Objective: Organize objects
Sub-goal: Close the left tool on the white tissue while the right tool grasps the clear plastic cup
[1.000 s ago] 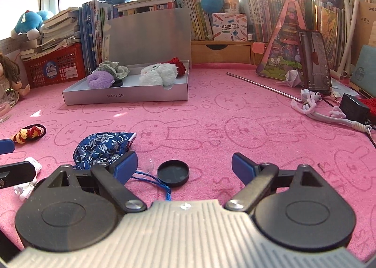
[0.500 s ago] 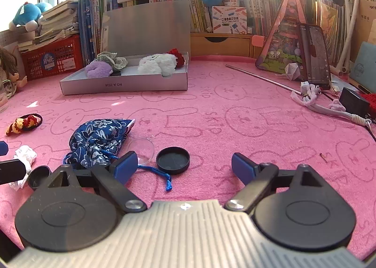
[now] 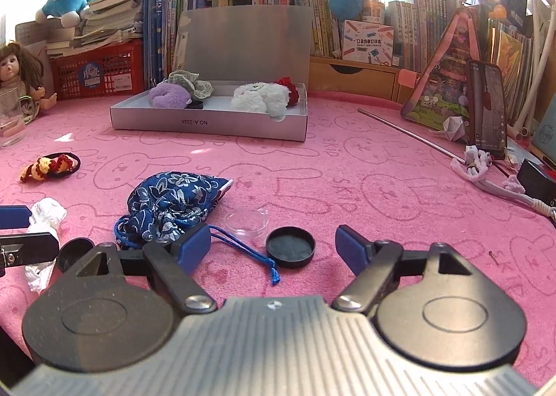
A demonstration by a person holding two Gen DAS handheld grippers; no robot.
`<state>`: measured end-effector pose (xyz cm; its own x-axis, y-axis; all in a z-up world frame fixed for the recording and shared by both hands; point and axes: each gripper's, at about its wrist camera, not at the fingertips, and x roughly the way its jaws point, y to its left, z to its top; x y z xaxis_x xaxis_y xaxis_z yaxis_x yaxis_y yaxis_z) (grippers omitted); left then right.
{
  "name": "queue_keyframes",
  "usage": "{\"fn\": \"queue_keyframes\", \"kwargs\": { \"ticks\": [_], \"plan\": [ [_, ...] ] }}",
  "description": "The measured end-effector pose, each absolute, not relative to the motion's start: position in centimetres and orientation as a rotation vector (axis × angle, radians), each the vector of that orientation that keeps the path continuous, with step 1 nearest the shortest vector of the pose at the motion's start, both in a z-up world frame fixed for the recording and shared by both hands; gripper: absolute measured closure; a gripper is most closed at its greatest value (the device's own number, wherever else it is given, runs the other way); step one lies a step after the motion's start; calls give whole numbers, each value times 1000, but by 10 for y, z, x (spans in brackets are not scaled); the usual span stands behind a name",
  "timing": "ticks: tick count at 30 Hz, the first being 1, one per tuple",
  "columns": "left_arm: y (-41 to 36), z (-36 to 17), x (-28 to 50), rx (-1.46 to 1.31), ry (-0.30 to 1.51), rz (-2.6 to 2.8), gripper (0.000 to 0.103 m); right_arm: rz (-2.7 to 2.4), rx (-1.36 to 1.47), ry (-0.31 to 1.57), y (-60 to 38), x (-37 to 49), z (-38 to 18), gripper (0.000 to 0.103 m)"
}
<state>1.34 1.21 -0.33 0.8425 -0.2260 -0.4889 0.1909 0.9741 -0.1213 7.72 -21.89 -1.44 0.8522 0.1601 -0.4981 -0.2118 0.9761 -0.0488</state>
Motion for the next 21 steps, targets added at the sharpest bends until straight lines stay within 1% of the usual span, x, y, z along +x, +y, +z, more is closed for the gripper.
{"fn": "queue_keyframes", "kwargs": {
  "ticks": [4,9,11,13,14,15,16,18,21],
  "plan": [
    [12,-5,18,-103,533,-224,33,207,-121,510,-215,81,-12,21],
    [8,-8,24,-115,559,-228,34,217,-117,525,-212,87,-12,28],
    [8,-8,23,-110,555,-230,46,224,-125,527,-211,88,-12,30],
    [9,-8,24,-116,558,-236,52,230,-136,526,-209,88,-12,35],
    [9,-8,24,-115,559,-235,55,235,-139,528,-209,88,-12,41],
    [8,-8,23,-111,557,-232,58,241,-142,530,-208,89,-12,44],
    [8,-8,23,-105,555,-232,63,244,-144,530,-208,89,-12,45],
    [7,-7,23,-102,552,-235,64,250,-144,529,-206,89,-12,49],
    [6,-5,23,-98,545,-239,64,256,-134,532,-207,91,-11,50]
  ]
}}
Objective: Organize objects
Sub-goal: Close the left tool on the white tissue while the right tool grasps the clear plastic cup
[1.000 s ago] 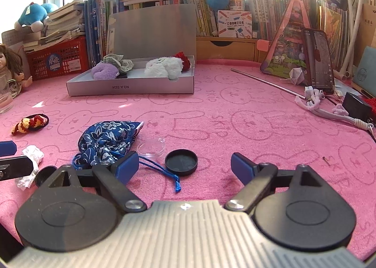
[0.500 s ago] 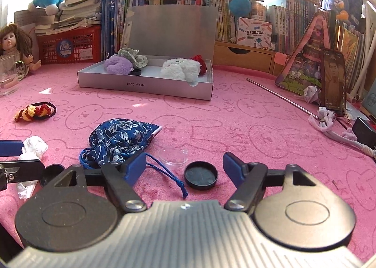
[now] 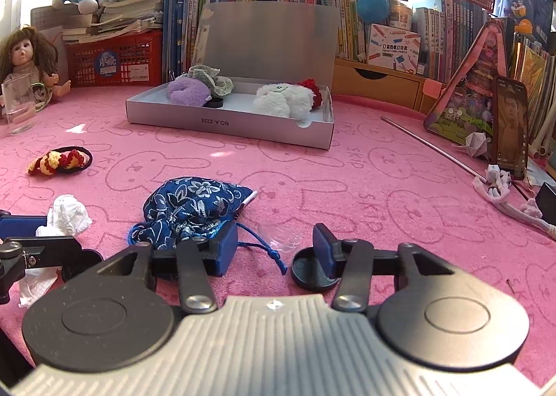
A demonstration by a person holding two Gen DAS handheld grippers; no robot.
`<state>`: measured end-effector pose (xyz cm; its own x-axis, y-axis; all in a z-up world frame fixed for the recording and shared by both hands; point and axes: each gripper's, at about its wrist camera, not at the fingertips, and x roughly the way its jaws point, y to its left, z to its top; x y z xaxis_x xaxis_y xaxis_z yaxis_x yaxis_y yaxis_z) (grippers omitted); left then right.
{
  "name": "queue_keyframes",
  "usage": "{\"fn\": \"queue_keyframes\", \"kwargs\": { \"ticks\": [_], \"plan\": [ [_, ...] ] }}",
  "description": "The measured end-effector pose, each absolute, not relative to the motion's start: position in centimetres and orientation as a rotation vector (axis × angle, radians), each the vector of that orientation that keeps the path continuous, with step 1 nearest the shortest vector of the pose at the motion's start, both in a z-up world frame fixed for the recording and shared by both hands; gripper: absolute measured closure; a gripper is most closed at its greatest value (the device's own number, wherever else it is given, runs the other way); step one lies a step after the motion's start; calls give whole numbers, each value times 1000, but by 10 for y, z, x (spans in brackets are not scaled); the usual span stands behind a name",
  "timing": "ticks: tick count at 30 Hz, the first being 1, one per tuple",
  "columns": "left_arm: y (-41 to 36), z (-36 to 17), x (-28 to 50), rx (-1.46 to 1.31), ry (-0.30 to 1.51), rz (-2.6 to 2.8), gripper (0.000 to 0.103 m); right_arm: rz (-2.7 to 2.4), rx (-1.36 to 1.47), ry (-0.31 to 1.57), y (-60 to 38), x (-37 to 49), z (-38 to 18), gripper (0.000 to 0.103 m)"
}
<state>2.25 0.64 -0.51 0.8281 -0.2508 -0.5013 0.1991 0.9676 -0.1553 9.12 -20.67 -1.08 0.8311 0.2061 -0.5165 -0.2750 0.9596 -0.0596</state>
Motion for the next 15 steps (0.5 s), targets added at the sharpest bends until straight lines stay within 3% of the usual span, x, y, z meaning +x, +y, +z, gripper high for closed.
{"fn": "queue_keyframes", "kwargs": {
  "ticks": [15],
  "plan": [
    [17,-2,28,-106,534,-193,64,202,119,543,-243,110,-3,49]
  ]
}}
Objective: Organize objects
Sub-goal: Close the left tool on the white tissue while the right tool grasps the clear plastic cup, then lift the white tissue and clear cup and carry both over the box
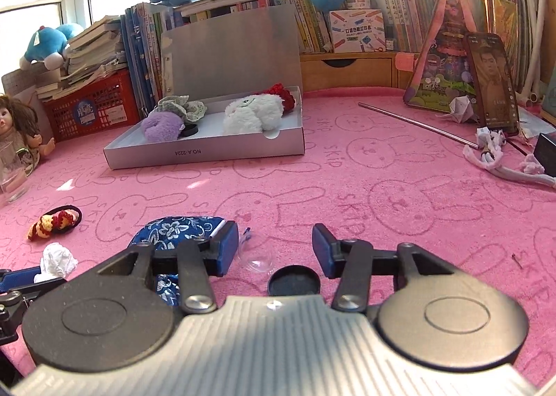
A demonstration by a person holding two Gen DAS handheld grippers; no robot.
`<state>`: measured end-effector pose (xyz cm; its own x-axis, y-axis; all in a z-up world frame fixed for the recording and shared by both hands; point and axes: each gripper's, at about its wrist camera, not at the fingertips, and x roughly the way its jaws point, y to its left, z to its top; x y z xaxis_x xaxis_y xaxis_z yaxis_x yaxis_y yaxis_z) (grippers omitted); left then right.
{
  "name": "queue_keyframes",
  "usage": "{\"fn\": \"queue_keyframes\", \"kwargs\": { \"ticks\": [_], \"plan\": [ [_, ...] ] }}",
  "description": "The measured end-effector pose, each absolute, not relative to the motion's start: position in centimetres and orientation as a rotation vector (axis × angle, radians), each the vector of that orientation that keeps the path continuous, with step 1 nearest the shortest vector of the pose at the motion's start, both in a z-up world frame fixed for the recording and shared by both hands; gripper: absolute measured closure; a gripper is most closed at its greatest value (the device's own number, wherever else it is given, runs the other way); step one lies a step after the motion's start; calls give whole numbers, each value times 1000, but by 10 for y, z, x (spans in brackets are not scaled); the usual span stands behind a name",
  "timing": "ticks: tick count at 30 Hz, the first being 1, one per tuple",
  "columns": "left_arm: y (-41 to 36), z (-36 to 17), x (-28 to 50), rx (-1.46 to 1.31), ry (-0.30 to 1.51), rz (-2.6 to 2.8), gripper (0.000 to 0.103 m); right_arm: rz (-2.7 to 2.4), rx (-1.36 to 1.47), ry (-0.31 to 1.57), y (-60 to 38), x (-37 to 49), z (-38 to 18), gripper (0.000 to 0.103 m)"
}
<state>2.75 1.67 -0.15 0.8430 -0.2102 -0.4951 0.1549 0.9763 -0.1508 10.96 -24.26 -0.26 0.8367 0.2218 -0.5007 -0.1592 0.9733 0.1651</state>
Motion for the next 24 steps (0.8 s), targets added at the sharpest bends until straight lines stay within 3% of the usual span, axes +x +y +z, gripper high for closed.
{"fn": "queue_keyframes", "kwargs": {
  "ticks": [7,15,24],
  "plan": [
    [17,-3,30,-105,541,-191,64,229,-12,554,-225,103,-7,48],
    [18,-4,32,-110,545,-188,64,226,8,586,-225,108,-8,64],
    [18,-2,34,-108,538,-185,64,235,46,591,-232,109,-7,66]
  ]
}}
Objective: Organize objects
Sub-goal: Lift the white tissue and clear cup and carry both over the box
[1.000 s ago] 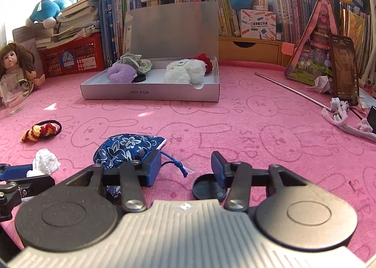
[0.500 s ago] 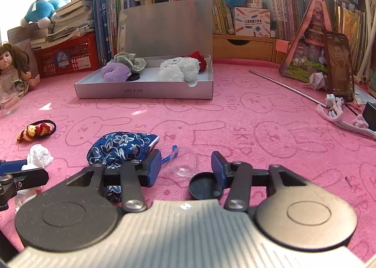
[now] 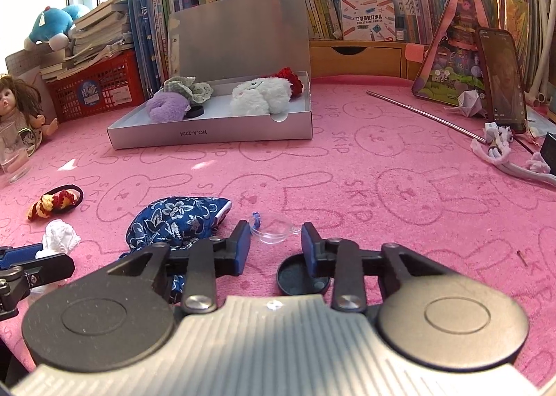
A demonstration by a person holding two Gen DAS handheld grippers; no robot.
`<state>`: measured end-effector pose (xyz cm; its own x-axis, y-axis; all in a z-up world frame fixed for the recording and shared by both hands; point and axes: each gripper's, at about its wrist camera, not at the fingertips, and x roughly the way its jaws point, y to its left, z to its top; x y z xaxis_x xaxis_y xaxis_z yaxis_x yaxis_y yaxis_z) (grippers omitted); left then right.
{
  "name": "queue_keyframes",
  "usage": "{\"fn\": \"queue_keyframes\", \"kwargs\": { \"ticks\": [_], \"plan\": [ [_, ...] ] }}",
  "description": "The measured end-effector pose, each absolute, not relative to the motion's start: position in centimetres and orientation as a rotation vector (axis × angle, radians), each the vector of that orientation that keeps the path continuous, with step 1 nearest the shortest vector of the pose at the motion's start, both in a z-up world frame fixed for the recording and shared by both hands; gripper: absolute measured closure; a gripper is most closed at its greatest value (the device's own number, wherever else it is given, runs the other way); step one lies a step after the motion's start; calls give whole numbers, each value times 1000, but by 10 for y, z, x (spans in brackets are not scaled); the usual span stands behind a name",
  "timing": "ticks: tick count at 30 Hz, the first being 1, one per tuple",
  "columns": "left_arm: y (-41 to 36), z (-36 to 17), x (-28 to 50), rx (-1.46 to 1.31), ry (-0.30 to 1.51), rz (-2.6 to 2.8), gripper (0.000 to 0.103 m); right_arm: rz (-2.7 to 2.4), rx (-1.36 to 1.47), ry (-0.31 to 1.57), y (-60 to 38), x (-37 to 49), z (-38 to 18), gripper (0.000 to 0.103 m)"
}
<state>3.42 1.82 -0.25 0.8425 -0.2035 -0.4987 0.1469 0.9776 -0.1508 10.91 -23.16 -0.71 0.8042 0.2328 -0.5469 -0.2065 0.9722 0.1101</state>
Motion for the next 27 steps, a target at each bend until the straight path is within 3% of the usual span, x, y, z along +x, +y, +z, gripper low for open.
{"fn": "queue_keyframes", "kwargs": {
  "ticks": [27],
  "plan": [
    [15,25,76,-101,473,-191,64,242,42,515,-231,112,16,66]
  ]
}}
